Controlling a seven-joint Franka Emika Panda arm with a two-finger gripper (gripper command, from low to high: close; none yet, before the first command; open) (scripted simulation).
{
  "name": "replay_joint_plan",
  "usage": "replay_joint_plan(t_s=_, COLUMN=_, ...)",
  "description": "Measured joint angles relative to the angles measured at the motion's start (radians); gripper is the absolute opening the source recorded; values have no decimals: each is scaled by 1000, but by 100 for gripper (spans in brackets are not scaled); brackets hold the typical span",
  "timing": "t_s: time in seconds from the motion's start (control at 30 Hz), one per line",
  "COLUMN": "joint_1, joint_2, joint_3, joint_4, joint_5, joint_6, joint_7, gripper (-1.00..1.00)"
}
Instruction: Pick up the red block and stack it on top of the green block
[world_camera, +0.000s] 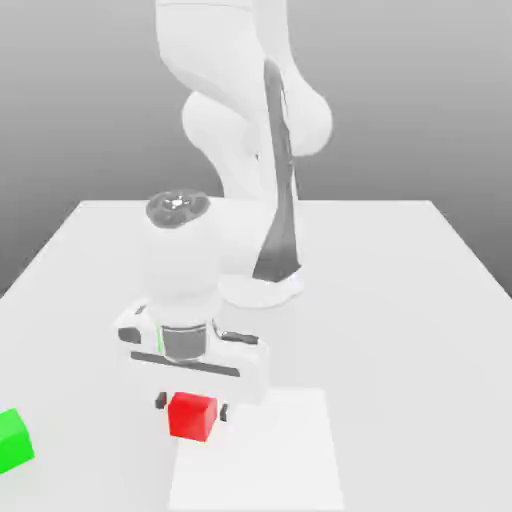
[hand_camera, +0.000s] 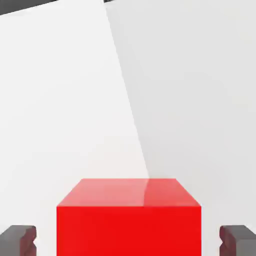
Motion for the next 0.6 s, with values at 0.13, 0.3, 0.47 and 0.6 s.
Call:
replay_joint_plan(t_s=0.13, joint_1=0, joint_2=7, joint_3=0, joint_4=1, joint_5=-4, joint_6=6, joint_7=3, gripper=-100)
replay_joint_plan(t_s=0.3, joint_1=-9, joint_2=-84, joint_3=11, joint_4=-7, joint_5=4, joint_6=-70, joint_7=0, gripper=-100)
replay_joint_plan(t_s=0.47, joint_1=-13, joint_2=-194, joint_3=14, joint_4=-25, joint_5=6, joint_6=-165, joint_7=-3, gripper=-100)
replay_joint_plan(t_s=0.6, joint_1=-36, joint_2=-225, joint_3=1, joint_4=6, joint_5=33, joint_6=-229, joint_7=48, gripper=-100)
